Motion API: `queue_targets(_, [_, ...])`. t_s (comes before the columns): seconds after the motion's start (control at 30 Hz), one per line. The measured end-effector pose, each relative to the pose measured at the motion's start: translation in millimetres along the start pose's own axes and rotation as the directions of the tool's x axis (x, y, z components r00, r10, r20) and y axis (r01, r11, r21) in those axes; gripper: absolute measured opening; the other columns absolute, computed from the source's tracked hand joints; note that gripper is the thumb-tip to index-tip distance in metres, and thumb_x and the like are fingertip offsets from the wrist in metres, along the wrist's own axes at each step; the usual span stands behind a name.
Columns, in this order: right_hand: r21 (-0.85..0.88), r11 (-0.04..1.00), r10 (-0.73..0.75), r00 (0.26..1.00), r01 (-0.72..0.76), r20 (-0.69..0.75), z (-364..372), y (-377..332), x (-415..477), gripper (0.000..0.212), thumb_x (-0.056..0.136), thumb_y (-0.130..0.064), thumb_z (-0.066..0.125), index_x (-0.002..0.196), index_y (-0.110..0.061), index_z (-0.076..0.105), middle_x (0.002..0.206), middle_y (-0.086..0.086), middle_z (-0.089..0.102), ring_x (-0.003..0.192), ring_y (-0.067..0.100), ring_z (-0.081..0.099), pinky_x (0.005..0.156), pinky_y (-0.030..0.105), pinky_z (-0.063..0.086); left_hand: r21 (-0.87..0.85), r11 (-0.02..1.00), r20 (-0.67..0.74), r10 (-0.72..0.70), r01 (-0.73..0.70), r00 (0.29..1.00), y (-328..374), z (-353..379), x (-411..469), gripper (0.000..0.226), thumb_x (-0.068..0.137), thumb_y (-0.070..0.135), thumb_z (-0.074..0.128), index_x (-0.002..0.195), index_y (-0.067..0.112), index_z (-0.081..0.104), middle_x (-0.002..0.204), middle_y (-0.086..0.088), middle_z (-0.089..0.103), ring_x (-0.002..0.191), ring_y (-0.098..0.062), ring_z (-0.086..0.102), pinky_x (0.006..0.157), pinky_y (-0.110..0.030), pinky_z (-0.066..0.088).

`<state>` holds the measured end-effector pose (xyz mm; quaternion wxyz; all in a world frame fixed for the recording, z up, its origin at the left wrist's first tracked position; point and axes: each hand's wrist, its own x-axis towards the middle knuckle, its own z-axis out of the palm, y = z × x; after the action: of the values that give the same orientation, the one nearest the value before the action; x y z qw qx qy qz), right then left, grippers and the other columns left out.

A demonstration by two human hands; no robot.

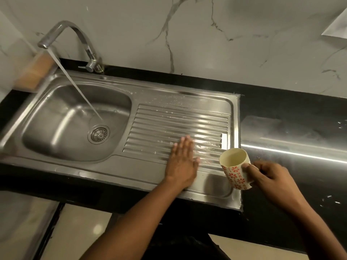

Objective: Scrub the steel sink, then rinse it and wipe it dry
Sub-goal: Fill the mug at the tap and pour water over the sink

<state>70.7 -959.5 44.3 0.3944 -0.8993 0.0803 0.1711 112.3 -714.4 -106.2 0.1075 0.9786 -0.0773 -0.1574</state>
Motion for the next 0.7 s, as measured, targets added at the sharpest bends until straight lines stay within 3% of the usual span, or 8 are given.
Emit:
queue_targets(0.17, [0.05, 0.999, -0.01, 1.0, 0.009, 0.001, 6.7, 3.4, 3.1, 0.024, 0.099, -0.04, 0.061, 0.096, -0.024, 0.078, 0.092, -0.009, 0.078, 0.078, 0.003, 0.074, 0.059, 0.016, 0.055, 0.037, 0.951, -0.065, -0.303, 0.306, 0.951, -104.4, -17.0, -21.9, 0.081, 0.105, 0.061, -0.006, 0.164, 0.007, -0.018, 0.172, -0.016, -0.025, 0.162, -0.031, -0.018, 0.134, -0.049, 0.002])
queue_targets(0.3, [0.08, 0.996, -0.041, 0.999, 0.039, 0.021, 11.8, 3.0, 4.8, 0.025, 0.099, -0.039, 0.061, 0.086, -0.025, 0.077, 0.087, -0.01, 0.079, 0.08, 0.002, 0.074, 0.069, 0.026, 0.06, 0.033, 0.936, -0.054, -0.349, 0.351, 0.936, -115.9, -22.0, -27.6, 0.081, 0.107, 0.058, 0.003, 0.165, 0.005, -0.014, 0.174, -0.018, -0.02, 0.162, -0.032, -0.016, 0.133, -0.049, -0.003])
queue_targets(0.47, [0.089, 0.995, -0.04, 0.999, 0.036, 0.038, 14.9, 3.4, 3.5, 0.025, 0.099, -0.037, 0.062, 0.083, -0.025, 0.076, 0.085, -0.009, 0.078, 0.076, 0.001, 0.073, 0.057, 0.015, 0.051, -0.011, 0.976, -0.018, -0.216, 0.216, 0.976, -30.5, -6.6, -24.8, 0.082, 0.108, 0.06, 0.002, 0.162, 0.003, -0.021, 0.167, -0.02, -0.032, 0.159, -0.035, -0.025, 0.133, -0.05, -0.006])
queue_targets(0.63, [0.085, 0.996, -0.039, 0.998, 0.035, 0.041, 11.2, 2.2, 0.0, 0.021, 0.099, -0.038, 0.062, 0.091, -0.026, 0.078, 0.088, -0.01, 0.079, 0.08, 0.0, 0.073, 0.059, 0.016, 0.054, 0.041, 0.991, 0.09, 0.12, -0.124, 0.989, 66.1, 18.1, 2.8, 0.093, 0.106, 0.05, 0.04, 0.164, 0.001, -0.013, 0.172, -0.025, -0.02, 0.16, -0.041, -0.019, 0.132, -0.055, -0.002])
queue_targets(0.7, [0.081, 0.996, -0.044, 0.999, 0.042, 0.023, 7.5, 0.7, -1.8, 0.02, 0.099, -0.037, 0.062, 0.092, -0.027, 0.078, 0.087, -0.011, 0.079, 0.08, 0.0, 0.074, 0.061, 0.018, 0.054, 0.049, 0.985, 0.088, 0.16, -0.165, 0.983, 82.2, 19.8, 16.7, 0.095, 0.104, 0.051, 0.042, 0.165, 0.0, -0.01, 0.173, -0.026, -0.014, 0.161, -0.042, -0.014, 0.132, -0.056, 0.0])
